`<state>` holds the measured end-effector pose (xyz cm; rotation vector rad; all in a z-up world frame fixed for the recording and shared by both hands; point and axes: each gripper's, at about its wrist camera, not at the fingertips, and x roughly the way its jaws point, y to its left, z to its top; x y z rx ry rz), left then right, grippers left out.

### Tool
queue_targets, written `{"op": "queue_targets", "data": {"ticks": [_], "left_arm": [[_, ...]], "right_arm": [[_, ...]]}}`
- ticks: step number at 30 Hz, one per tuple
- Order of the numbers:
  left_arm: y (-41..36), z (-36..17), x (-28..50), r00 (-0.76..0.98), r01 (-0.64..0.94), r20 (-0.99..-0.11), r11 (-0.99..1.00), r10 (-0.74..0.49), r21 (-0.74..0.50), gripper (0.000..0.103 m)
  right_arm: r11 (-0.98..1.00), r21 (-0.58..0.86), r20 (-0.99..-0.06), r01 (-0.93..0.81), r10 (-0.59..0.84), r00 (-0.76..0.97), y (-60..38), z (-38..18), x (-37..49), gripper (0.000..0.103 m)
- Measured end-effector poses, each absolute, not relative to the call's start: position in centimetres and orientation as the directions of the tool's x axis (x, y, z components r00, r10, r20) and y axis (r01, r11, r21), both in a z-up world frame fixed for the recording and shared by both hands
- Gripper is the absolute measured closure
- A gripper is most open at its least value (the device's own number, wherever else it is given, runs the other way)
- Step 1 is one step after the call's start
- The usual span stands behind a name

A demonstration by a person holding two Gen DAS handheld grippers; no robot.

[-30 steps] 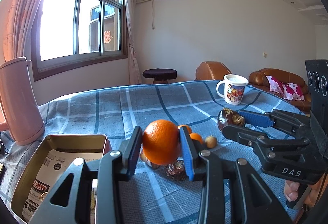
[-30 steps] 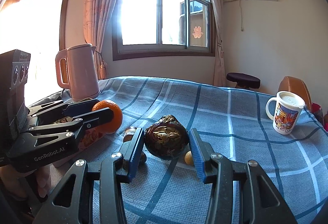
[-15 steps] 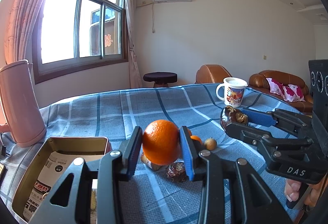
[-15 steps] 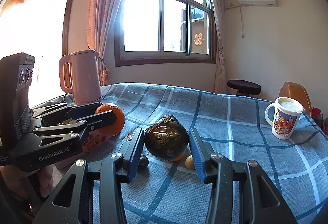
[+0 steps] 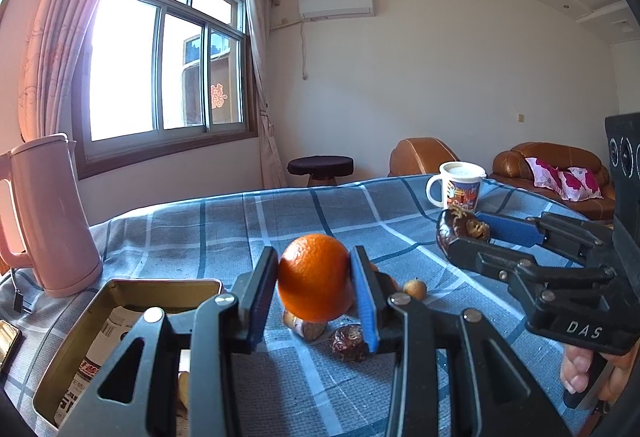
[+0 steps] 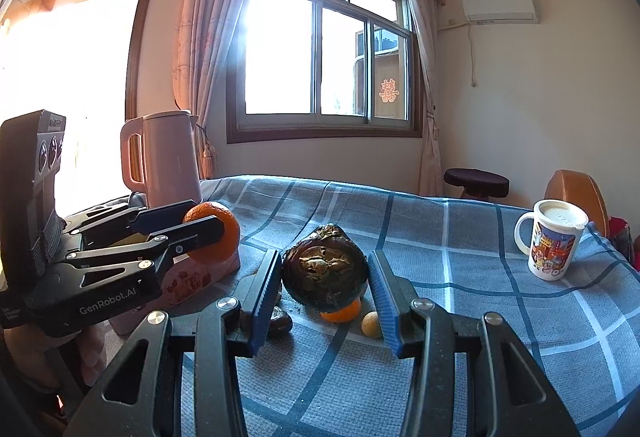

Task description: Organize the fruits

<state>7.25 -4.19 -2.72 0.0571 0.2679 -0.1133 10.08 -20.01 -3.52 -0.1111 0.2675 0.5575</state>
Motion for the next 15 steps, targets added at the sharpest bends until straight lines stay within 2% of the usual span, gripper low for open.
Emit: {"op": "queue_targets", "data": {"ticks": [15], "left_arm": [[-4.30,-2.67,7.13,0.960,0.117,-0.262,0.992,-0.100,0.048,0.064]], "right_arm": [[0.848,-0.057,-0.246,-0.526,0.499,0.831,-20.01,-3.27,9.24,0.056]]}}
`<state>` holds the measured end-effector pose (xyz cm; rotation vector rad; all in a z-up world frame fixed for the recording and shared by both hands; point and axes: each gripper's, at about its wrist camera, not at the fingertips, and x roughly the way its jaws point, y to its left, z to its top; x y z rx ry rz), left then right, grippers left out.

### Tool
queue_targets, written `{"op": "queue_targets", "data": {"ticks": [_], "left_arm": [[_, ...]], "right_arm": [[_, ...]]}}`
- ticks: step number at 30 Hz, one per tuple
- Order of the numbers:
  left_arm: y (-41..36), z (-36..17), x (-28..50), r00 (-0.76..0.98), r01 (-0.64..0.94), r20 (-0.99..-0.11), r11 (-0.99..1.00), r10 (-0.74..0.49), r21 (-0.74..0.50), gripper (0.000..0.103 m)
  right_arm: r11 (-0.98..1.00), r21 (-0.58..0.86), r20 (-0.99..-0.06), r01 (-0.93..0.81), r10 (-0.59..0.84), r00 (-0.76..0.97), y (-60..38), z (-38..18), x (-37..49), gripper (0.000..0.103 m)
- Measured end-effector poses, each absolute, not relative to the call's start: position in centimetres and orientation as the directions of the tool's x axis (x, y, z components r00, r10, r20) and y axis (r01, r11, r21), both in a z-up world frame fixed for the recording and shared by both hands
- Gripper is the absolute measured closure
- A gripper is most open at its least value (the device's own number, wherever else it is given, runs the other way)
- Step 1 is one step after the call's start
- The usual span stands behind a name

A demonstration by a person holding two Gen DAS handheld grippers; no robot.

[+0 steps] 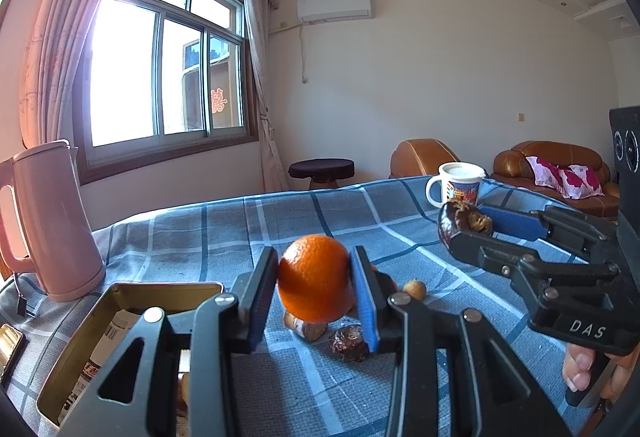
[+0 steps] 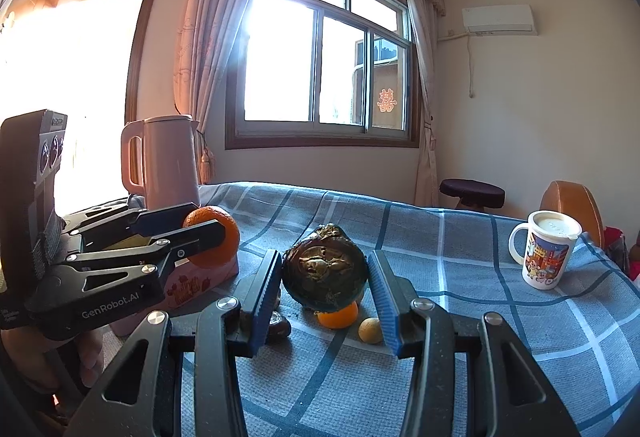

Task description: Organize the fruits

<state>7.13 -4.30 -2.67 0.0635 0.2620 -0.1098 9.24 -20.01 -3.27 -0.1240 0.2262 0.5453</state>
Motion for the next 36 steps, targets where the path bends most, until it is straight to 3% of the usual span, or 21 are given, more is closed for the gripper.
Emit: {"op": "queue_targets", "data": {"ticks": [36], "left_arm": [[-0.2,-2.9,6.6,0.956,0.026,-0.294,0.999,-0.016,0.028,0.064]], "right_arm": [[0.788,-0.073,-0.295,-0.612,0.569,0.768,-14.1,-3.8,9.8,0.056]]}}
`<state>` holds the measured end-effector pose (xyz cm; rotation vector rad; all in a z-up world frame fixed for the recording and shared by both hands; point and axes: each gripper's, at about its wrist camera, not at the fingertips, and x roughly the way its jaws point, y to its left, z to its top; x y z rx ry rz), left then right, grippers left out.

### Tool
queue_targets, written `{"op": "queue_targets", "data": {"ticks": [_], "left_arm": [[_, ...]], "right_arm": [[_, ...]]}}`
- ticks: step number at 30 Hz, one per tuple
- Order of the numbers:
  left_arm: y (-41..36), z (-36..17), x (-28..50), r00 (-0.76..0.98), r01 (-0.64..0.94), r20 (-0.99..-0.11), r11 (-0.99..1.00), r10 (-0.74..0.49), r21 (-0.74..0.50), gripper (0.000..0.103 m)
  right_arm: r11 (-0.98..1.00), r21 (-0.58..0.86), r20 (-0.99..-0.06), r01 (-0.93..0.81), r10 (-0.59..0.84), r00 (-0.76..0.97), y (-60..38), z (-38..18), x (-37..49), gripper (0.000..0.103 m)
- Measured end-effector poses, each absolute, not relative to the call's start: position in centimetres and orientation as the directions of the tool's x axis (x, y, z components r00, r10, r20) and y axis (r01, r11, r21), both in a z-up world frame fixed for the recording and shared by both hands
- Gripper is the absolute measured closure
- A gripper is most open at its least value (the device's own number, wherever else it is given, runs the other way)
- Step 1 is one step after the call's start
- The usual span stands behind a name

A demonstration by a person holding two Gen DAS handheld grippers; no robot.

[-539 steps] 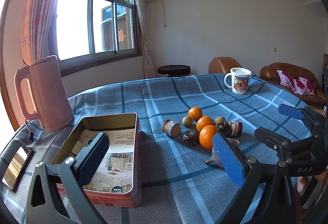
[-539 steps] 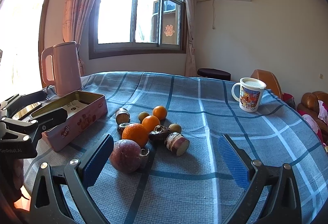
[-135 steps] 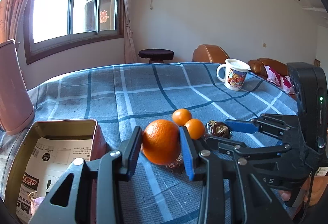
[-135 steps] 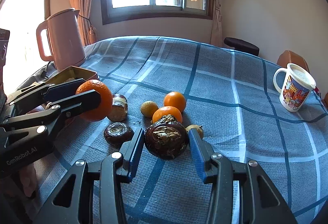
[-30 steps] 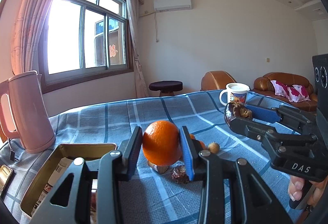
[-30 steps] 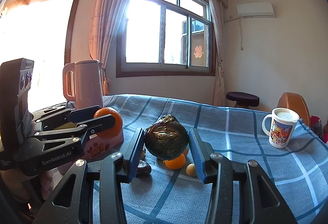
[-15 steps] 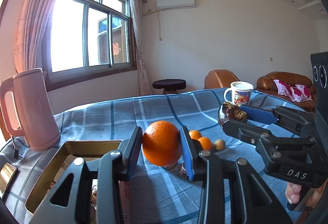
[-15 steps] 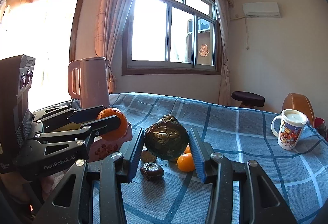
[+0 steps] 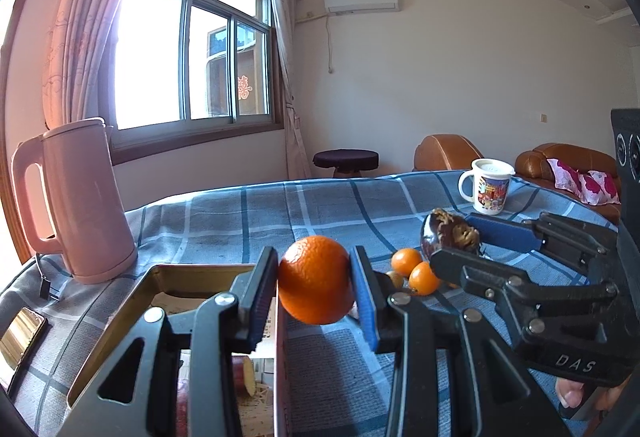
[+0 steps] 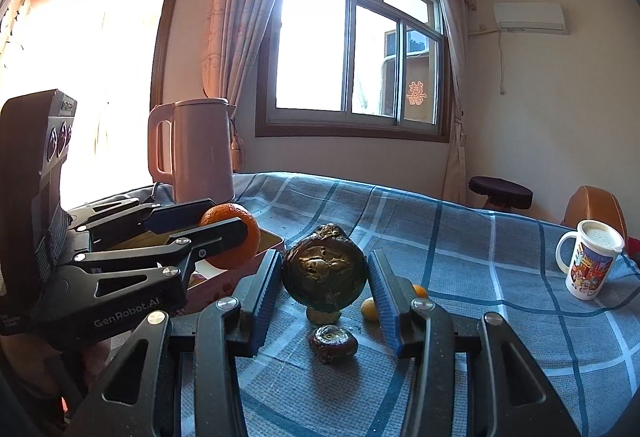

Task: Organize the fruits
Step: 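Carry the orange with the left gripper and the brown fruit with the right over the tin box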

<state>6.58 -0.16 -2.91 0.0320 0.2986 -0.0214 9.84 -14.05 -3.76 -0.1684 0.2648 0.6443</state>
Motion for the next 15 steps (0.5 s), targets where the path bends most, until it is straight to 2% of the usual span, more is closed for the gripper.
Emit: {"op": "queue_targets", "data": {"ticks": [4,7,15], "left_arm": [[0.8,-3.0,6.6,0.954,0.010,-0.301,1.000,-0.004,0.018,0.064],[1.4,-3.0,6.4,0.955,-0.005,-0.297,0.999,0.014,0.032,0.079],[3.3,-3.1,6.5,0.947,-0.023,-0.322,1.000,0.019,-0.009,0.079]], "right_arm": [[0.778,-0.080,-0.305,-0.623,0.576,0.758,-13.0,-3.8,9.9,0.056],[0.771,-0.081,-0.313,-0.632,0.582,0.750,-12.2,-3.9,10.0,0.056],[0.758,-0.097,-0.326,-0.645,0.588,0.740,-10.5,-3.9,10.1,0.056]]}}
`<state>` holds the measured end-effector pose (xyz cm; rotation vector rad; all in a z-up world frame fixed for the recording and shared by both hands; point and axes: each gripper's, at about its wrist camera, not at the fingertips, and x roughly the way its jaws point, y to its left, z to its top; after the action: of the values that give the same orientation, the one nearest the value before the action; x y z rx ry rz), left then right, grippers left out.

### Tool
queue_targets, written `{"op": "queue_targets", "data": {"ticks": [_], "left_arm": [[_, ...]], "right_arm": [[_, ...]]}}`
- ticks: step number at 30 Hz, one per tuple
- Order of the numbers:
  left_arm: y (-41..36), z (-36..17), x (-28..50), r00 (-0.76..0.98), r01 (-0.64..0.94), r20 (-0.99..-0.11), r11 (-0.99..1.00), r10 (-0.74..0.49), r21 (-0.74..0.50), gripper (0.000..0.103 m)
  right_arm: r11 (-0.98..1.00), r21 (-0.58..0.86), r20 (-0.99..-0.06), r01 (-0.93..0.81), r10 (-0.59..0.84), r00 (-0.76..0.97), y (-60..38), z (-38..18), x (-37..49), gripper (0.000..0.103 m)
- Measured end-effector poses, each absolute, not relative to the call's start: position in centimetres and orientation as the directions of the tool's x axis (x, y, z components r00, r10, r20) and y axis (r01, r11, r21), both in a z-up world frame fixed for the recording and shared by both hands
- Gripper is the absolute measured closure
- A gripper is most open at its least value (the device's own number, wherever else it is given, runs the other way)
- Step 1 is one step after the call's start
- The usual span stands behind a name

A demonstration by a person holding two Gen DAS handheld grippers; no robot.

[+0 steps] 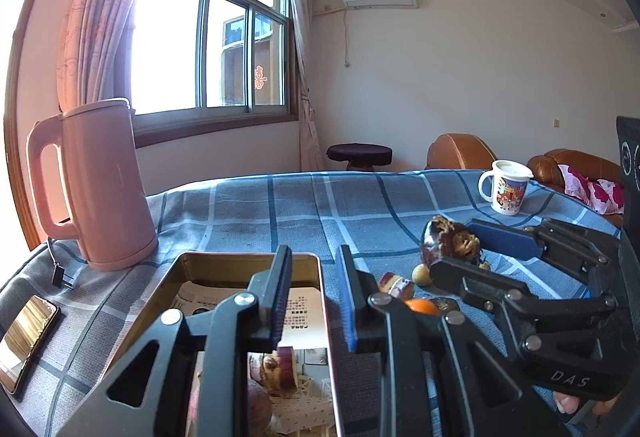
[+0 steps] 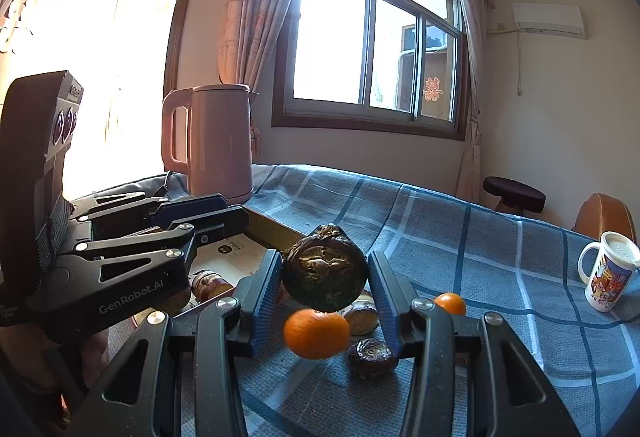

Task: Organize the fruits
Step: 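Carry the orange with the left gripper and the brown fruit with the right over the tin box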

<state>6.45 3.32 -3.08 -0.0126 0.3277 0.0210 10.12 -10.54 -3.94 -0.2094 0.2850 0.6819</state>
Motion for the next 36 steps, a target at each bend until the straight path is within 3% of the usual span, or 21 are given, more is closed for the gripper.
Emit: {"op": "queue_targets", "data": {"ticks": [4,6,8,9,13,16,28,30,36], "left_arm": [[4.5,-3.3,6.9,0.933,-0.042,-0.358,0.999,0.027,-0.033,0.079],[4.5,-3.4,7.1,0.927,-0.007,-0.375,0.998,-0.016,-0.060,0.069],[3.5,-3.5,7.2,0.919,0.026,-0.392,0.998,-0.047,-0.060,0.046],[2.9,-3.7,7.4,0.911,0.056,-0.407,0.997,-0.074,-0.057,0.044],[-0.7,-4.4,8.7,0.857,0.156,-0.498,0.988,-0.132,0.007,0.044],[-2.3,-5.1,9.9,0.806,0.210,-0.563,0.978,-0.182,-0.016,0.044],[-4.9,-7.7,12.7,0.657,0.287,-0.728,0.958,-0.195,0.003,0.046],[-4.5,-7.7,12.7,0.657,0.279,-0.727,0.960,-0.200,-0.012,0.055],[-2.7,-5.6,10.7,0.749,0.256,-0.622,0.966,-0.229,-0.048,0.055]], "right_arm": [[0.781,-0.081,-0.336,-0.619,0.563,0.755,-11.0,-4.0,10.5,0.056],[0.793,-0.059,-0.337,-0.607,0.557,0.759,-11.8,-4.0,10.7,0.056],[0.803,-0.042,-0.334,-0.594,0.549,0.766,-12.6,-4.0,10.8,0.056],[0.811,-0.043,-0.335,-0.584,0.539,0.773,-12.9,-3.9,10.8,0.056],[0.838,-0.036,-0.327,-0.544,0.504,0.799,-14.8,-3.9,10.4,0.056],[0.849,-0.012,-0.319,-0.528,0.497,0.807,-16.1,-3.7,10.2,0.056],[0.849,0.002,-0.294,-0.529,0.506,0.811,-16.9,-3.5,9.8,0.056],[0.849,0.002,-0.294,-0.529,0.506,0.811,-16.9,-3.5,9.8,0.056],[0.841,0.014,-0.304,-0.540,0.518,0.799,-16.6,-3.6,10.0,0.056]]}}
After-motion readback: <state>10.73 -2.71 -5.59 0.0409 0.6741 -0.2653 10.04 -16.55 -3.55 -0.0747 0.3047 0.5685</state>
